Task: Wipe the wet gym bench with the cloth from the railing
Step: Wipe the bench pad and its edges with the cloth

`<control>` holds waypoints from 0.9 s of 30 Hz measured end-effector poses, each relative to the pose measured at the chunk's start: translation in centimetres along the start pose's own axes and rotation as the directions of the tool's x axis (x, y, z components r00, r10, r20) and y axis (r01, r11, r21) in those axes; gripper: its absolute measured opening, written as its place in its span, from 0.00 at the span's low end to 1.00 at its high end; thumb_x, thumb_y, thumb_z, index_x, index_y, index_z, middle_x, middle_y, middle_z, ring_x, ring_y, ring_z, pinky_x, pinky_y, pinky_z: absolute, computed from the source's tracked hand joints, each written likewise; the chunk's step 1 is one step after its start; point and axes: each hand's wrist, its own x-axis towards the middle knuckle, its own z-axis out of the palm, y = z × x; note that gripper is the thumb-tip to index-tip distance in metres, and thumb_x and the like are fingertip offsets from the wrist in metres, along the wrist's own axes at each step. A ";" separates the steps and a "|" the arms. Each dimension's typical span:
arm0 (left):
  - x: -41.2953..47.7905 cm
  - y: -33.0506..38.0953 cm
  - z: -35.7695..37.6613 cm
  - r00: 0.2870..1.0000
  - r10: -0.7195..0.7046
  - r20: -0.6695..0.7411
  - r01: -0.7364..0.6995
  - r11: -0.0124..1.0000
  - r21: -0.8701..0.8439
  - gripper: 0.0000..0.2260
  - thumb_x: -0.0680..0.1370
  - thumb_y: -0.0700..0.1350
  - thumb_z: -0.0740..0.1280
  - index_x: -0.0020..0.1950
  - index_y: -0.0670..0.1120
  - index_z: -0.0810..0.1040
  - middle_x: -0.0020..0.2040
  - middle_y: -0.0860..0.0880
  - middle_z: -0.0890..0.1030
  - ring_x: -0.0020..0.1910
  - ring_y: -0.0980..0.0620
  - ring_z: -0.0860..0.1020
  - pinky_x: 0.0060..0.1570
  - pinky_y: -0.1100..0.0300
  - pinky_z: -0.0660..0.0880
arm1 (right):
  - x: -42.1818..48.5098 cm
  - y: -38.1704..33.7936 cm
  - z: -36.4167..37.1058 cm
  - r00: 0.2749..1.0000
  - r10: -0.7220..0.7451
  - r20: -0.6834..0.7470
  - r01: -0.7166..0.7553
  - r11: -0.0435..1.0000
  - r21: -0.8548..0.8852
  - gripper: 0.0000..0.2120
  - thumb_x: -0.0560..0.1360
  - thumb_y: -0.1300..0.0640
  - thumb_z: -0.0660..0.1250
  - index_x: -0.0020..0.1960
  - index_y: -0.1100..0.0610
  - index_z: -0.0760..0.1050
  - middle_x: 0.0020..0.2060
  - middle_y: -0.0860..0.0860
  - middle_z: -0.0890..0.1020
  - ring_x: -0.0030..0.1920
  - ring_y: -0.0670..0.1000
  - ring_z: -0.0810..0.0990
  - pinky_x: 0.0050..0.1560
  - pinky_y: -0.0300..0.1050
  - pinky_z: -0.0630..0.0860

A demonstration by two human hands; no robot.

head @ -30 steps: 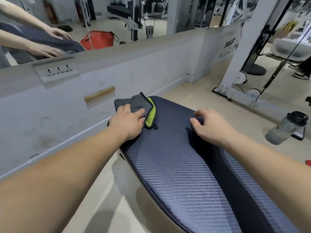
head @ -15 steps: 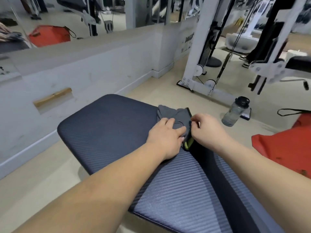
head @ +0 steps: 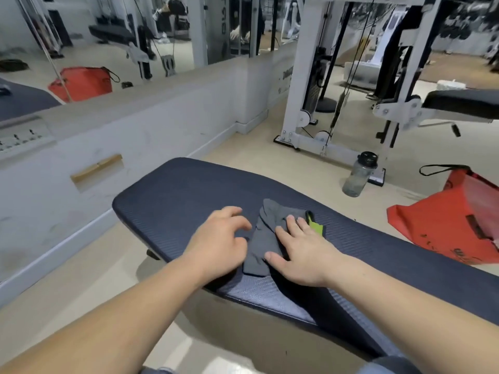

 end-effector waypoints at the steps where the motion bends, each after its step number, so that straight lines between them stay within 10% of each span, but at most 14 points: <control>1: -0.3 -0.7 0.1 1.000 -0.015 -0.012 0.015 1.000 0.023 0.19 0.75 0.43 0.63 0.62 0.55 0.81 0.77 0.53 0.68 0.76 0.50 0.64 0.71 0.54 0.67 | 0.0 0.0 0.1 1.000 0.011 0.011 -0.011 1.000 -0.009 0.44 0.80 0.28 0.48 0.86 0.54 0.43 0.84 0.60 0.40 0.84 0.61 0.39 0.83 0.59 0.43; 10: 0.4 -2.7 0.2 0.999 0.017 -0.032 -0.016 0.999 0.035 0.20 0.76 0.41 0.62 0.66 0.54 0.79 0.78 0.54 0.66 0.77 0.53 0.61 0.69 0.54 0.69 | 6.9 4.1 -1.0 0.980 0.187 -0.066 -0.184 0.982 0.051 0.38 0.82 0.30 0.46 0.85 0.46 0.40 0.85 0.53 0.38 0.84 0.56 0.37 0.83 0.57 0.41; 18: 1.2 -6.7 -0.4 0.993 -0.009 -0.116 0.015 0.998 0.053 0.21 0.74 0.40 0.61 0.65 0.53 0.80 0.76 0.52 0.70 0.73 0.51 0.67 0.65 0.50 0.74 | 15.4 2.3 -2.8 0.892 0.366 -0.265 -0.356 0.930 0.089 0.26 0.85 0.39 0.48 0.76 0.53 0.65 0.75 0.57 0.70 0.74 0.65 0.68 0.65 0.63 0.70; 27: -0.3 -7.3 -2.3 0.987 0.038 -0.157 -0.008 0.982 0.186 0.17 0.72 0.38 0.65 0.59 0.48 0.84 0.69 0.49 0.76 0.65 0.45 0.74 0.53 0.49 0.79 | 11.9 -5.2 -0.6 0.956 -0.001 -0.292 -0.019 0.998 -0.065 0.27 0.86 0.41 0.48 0.82 0.51 0.60 0.84 0.52 0.57 0.83 0.59 0.55 0.79 0.63 0.55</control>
